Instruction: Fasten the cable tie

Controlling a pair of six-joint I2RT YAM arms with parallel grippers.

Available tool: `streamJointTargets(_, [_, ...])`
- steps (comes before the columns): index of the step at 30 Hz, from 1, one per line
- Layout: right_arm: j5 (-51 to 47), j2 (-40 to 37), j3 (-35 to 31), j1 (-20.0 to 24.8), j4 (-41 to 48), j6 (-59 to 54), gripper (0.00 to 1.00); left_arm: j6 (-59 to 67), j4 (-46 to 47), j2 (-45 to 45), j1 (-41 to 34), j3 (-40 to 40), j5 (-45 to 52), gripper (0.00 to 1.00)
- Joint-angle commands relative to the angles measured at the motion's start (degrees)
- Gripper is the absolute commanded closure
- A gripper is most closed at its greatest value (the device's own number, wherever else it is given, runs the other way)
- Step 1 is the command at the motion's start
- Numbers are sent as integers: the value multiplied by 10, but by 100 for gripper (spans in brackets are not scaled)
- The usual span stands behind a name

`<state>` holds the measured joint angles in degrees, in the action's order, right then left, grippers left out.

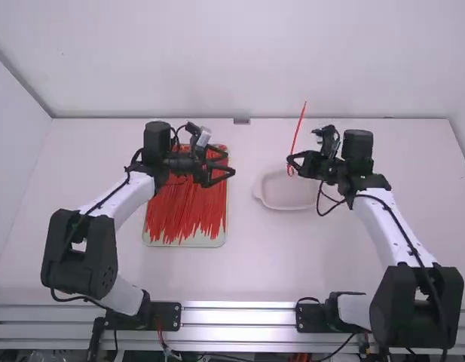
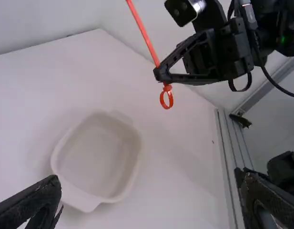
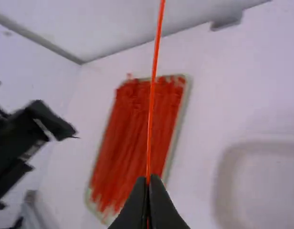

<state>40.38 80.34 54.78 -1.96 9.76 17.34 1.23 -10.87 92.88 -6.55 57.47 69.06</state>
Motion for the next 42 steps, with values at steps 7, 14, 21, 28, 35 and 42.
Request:
streamJointTargets(7, [-235, 70, -2, -66, 5, -56, 100, 20, 1, -15, 10, 11, -25, 1])
streamJointTargets(14, [-250, 181, -2, -89, -53, -52, 100, 20, 5, -15, 15, 11, -25, 1])
streamJointTargets(21, [-252, 231, -2, -89, -64, -52, 100, 20, 12, -15, 30, 11, -25, 1])
streamJointTargets(28, [-253, 232, -2, -77, -64, -52, 97, 20, 8, -15, 31, 11, -27, 1])
streamJointTargets(35, [-233, 232, -2, -63, -61, -36, 75, 20, 9, -15, 33, 11, -25, 1])
streamJointTargets(42, [-233, 230, -2, -63, -61, -33, 45, 20, 10, -15, 33, 11, -26, 1])
